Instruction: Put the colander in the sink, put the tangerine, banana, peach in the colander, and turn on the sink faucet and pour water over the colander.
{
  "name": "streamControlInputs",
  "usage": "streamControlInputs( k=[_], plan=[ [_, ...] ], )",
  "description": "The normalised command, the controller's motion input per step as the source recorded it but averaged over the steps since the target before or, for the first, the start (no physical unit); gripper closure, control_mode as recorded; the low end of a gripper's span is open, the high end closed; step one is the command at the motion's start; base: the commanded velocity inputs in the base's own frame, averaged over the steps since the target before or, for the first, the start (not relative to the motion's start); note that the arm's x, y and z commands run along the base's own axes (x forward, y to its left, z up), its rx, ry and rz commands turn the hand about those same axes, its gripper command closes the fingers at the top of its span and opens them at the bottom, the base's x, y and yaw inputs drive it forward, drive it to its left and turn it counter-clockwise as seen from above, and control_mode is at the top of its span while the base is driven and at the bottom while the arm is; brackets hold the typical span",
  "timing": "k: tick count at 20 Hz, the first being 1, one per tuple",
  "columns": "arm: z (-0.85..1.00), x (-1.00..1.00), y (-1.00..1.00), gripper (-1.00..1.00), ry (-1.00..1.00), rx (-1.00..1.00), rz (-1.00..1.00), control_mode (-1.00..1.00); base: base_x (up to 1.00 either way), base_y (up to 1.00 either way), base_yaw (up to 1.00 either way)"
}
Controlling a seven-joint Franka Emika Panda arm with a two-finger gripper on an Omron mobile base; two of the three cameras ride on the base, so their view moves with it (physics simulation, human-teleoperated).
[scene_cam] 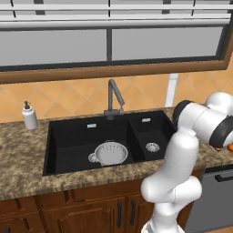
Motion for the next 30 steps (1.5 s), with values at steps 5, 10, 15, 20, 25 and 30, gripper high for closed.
streamControlInputs(
  k=[5,10,15,20,25,30],
  plan=[
    [-0.38,0.16,-0.35,-1.00,0.00,0.00,0.02,-1.00,0.00,0.00,0.00],
    [-0.31,0.09,-0.23,-1.00,0.00,0.00,0.00,-1.00,0.00,0.00,0.00],
    [-0.31,0.04,-0.01,-1.00,0.00,0.00,0.00,-1.00,0.00,0.00,0.00],
    [-0.39,0.18,0.05,-1.00,0.01,0.00,0.00,-1.00,0.00,0.00,0.00],
    [-0.34,0.30,0.06,-1.00,0.00,0.00,0.00,-1.00,0.00,0.00,0.00],
    [-0.33,0.07,0.00,1.00,0.00,0.00,0.00,-1.00,0.00,0.00,0.00]
  ],
)
